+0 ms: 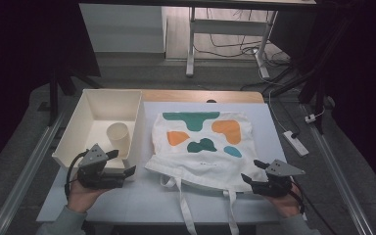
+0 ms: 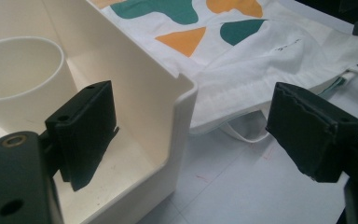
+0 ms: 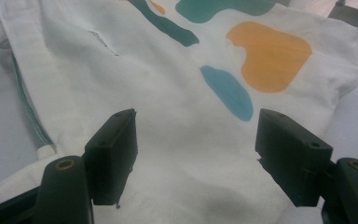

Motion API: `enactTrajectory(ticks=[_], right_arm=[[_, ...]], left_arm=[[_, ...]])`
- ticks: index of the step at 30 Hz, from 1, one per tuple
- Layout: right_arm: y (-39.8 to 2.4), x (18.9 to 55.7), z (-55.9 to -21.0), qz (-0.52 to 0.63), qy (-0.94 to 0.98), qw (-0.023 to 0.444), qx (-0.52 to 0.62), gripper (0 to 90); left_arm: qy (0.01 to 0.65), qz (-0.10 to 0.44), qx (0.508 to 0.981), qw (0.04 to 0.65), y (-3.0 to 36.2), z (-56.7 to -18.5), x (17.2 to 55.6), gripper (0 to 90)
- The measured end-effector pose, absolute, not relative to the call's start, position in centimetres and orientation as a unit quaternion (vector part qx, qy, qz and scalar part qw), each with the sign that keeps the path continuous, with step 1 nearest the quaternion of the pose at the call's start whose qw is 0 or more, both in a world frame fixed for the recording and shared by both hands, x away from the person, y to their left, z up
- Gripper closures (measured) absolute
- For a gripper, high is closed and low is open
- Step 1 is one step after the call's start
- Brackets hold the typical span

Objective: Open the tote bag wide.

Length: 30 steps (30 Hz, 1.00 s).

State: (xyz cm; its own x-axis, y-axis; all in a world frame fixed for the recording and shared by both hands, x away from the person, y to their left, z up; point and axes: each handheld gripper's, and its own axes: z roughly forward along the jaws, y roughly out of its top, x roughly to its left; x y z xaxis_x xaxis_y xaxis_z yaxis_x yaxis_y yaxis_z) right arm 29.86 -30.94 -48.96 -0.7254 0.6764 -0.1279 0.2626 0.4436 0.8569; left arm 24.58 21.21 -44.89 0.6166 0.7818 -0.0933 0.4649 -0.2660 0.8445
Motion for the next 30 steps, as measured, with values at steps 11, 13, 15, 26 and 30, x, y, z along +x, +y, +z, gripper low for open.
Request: enactTrajectory(ticks=[11,13,15,26,30], right_arm=[[-30.8,29.9,-49.2,0.435,0.821,0.235,0.285,29.8],[-30.8,29.9,-49.1,0.435,0.821,0.235,0.285,29.9],[-30.8,29.9,-49.1,0.436,0.821,0.235,0.285,29.9],[-30.7,29.9,-49.2,0.434,0.821,0.233,0.287,30.2],[-30.7,29.9,-49.2,0.434,0.822,0.234,0.287,30.2]], left_arm=[[0.375,0.186,0.779,0.467,19.8,-42.9,23.8,15.8],[0.372,0.188,0.779,0.469,19.6,-42.7,23.8,15.8],[0.362,0.191,0.781,0.472,19.1,-42.1,23.7,15.8],[0.328,0.181,0.798,0.473,16.3,-41.4,24.2,16.4],[0.317,0.175,0.805,0.47,15.3,-41.5,24.2,16.5]])
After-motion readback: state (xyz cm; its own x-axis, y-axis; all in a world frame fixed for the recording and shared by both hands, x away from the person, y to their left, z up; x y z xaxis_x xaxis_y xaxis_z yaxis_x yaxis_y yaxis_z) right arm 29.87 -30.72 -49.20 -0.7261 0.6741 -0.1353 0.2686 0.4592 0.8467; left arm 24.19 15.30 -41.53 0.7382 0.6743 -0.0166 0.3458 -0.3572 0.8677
